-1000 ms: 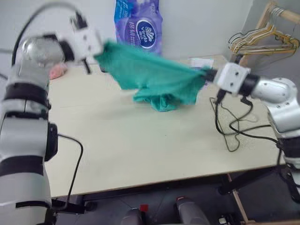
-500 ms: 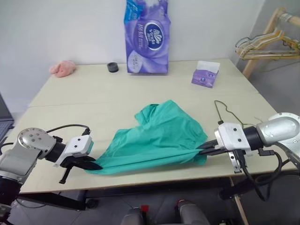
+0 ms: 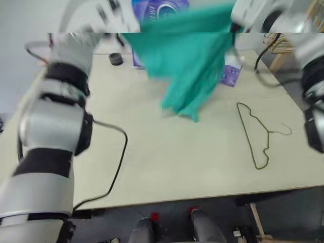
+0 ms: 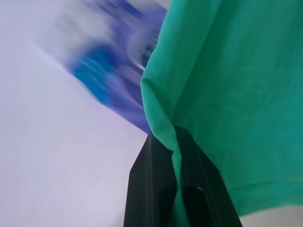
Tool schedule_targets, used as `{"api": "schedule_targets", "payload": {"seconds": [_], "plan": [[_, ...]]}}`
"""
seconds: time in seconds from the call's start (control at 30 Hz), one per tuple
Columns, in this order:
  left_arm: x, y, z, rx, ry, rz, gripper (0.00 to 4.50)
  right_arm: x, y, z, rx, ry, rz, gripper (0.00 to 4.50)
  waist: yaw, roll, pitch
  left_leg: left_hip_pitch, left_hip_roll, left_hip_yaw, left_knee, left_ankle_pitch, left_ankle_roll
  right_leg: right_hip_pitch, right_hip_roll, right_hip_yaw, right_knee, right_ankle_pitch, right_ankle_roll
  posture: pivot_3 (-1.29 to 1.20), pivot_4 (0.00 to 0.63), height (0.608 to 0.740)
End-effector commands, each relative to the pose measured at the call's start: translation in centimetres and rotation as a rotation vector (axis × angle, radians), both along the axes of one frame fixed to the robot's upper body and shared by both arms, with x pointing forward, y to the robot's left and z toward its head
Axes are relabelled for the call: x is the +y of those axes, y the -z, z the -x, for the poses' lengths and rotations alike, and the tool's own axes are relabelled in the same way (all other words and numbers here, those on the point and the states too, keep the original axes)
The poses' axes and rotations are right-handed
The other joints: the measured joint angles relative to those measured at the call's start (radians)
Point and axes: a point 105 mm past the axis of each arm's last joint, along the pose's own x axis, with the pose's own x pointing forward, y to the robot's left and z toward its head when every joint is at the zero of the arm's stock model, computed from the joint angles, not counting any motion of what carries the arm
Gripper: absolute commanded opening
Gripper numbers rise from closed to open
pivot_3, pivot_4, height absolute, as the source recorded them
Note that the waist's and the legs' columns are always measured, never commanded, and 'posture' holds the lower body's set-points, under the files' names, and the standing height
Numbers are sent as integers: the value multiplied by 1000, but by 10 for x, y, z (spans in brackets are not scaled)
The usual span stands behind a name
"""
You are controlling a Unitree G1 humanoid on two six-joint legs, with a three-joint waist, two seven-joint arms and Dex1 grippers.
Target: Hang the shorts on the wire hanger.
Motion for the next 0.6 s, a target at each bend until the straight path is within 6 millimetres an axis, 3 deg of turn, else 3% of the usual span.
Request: {"api": "schedule_targets", "payload": {"seconds": [0.03, 0.13, 0.17, 0.27, 0.33, 0.37, 0.4, 0.47, 0.53, 0.6], "plan": [[39, -47, 28, -221, -122, 6, 0, -26, -33, 30, -172, -24, -41, 20, -19, 1, 0, 0, -1, 3, -2, -2, 3, -1, -2, -1, -1, -1, 2, -105, 78, 740], [48, -50, 35, -249, -139, -89, 0, -18, -14, 36, -118, -176, 5, 20, -36, 1, 0, 9, -2, 15, -3, -10, 14, 4, -6, -1, -2, -3, 4, -106, 89, 740], [53, -34, 31, -194, -138, -158, 0, -11, 17, 33, -12, -262, 54, 20, -41, 1, 2, 12, -3, 19, -2, -10, 15, 9, -6, 0, -6, -4, 5, -106, 94, 740], [70, 37, 14, 96, -68, -245, 0, -6, 127, 35, 389, -404, 184, 20, -44, 1, 4, 34, -3, 22, 5, -17, 29, 40, -4, -1, -15, -3, 5, -110, 101, 740], [78, 96, 10, 352, 33, -252, 0, -8, 181, 51, 590, -450, 180, 20, -39, 3, 10, 53, -7, 22, 9, -19, 34, 64, -5, -1, -17, -3, 7, -117, 105, 740], [83, 133, 15, 517, 102, -267, 0, -8, 210, 63, 704, -472, 197, 20, -39, 6, 13, 57, -9, 21, 11, -19, 36, 69, -5, -1, -16, -2, 8, -117, 105, 740], [87, 157, 21, 625, 151, -277, 0, -8, 228, 73, 779, -483, 208, 20, -38, 11, 15, 56, -8, 21, 16, -19, 37, 70, -5, -1, -14, -1, 10, -117, 105, 740], [98, 215, 45, 872, 258, -350, 0, -6, 266, 97, 962, -514, 217, 20, -38, 12, 15, 54, -8, 18, 22, -18, 37, 69, -4, -1, -12, 0, 11, -114, 113, 740], [116, 289, 96, 1223, 398, -432, 0, -2, 298, 120, 1086, -535, 265, 20, -45, 12, 16, 53, -7, 16, 23, -18, 37, 68, -4, -1, -11, 1, 11, -105, 114, 740], [125, 332, 140, 1434, 479, -463, 0, 3, 300, 120, 1070, -527, 260, 20, -71, 11, 16, 55, -2, 17, 22, -20, 39, 67, -1, 2, -11, 1, 10, -106, 115, 740]]}}
